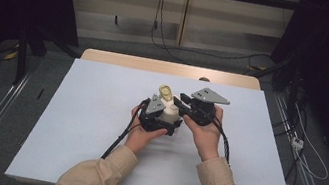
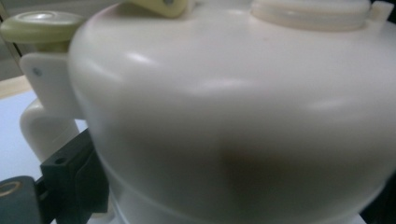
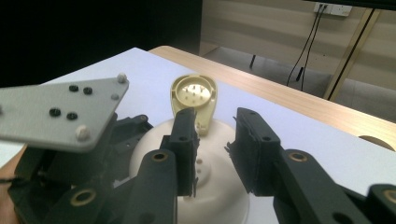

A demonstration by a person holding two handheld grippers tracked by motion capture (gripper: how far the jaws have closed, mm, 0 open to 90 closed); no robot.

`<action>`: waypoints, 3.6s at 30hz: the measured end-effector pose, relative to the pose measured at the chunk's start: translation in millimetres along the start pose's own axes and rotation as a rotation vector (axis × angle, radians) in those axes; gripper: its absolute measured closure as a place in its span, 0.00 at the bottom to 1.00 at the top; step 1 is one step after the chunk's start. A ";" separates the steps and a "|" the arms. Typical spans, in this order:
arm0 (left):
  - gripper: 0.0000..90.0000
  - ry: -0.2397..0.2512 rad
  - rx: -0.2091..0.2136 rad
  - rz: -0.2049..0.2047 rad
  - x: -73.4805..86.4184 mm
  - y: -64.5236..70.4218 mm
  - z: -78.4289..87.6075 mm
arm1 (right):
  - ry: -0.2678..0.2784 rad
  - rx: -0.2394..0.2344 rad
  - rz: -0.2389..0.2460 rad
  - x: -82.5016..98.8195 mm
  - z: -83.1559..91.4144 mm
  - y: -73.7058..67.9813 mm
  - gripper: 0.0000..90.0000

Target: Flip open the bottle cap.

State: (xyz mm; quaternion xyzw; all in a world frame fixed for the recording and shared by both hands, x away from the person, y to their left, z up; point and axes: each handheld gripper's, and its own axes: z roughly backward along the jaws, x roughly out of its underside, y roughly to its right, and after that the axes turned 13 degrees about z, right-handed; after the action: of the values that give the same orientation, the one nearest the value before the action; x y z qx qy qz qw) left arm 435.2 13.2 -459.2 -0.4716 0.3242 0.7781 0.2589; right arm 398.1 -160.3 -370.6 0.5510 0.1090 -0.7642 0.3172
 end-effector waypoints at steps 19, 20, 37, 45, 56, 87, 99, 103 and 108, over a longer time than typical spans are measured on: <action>0.06 -0.063 0.018 0.047 6.3 -3.6 22.4 | 0.006 -0.001 -0.007 20.4 28.4 -2.6 0.41; 0.06 -0.064 0.020 0.044 6.9 -3.7 24.8 | 0.003 0.000 -0.010 22.1 30.2 -3.1 0.39; 0.06 -0.068 0.068 0.053 9.6 -11.9 71.0 | -0.009 0.015 -0.041 63.5 64.1 -6.0 0.22; 0.06 -0.098 0.060 0.021 13.8 -22.5 96.3 | -0.024 0.007 -0.047 85.8 68.8 -9.3 0.16; 0.06 -0.085 0.038 0.031 16.7 -36.3 123.8 | -0.025 0.009 -0.041 98.0 78.0 -11.3 0.15; 0.06 -0.075 -0.008 0.053 24.6 -64.6 171.8 | -0.056 0.038 -0.051 121.9 103.9 -2.9 0.15; 0.06 -0.081 -0.023 0.056 27.8 -69.8 181.0 | -0.064 0.043 -0.043 128.3 111.7 -0.6 0.15; 0.06 -0.079 -0.030 0.060 29.4 -73.1 186.2 | -0.068 0.049 -0.048 130.6 114.8 1.0 0.15; 0.06 -0.073 -0.040 0.077 31.1 -76.9 193.6 | -0.072 0.054 -0.047 133.6 117.7 2.3 0.15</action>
State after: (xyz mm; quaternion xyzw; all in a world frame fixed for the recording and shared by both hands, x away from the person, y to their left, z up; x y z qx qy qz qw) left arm 367.0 211.7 -440.5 -0.4350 0.3167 0.8107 0.2308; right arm 282.9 -271.5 -448.4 0.5288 0.0895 -0.7934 0.2879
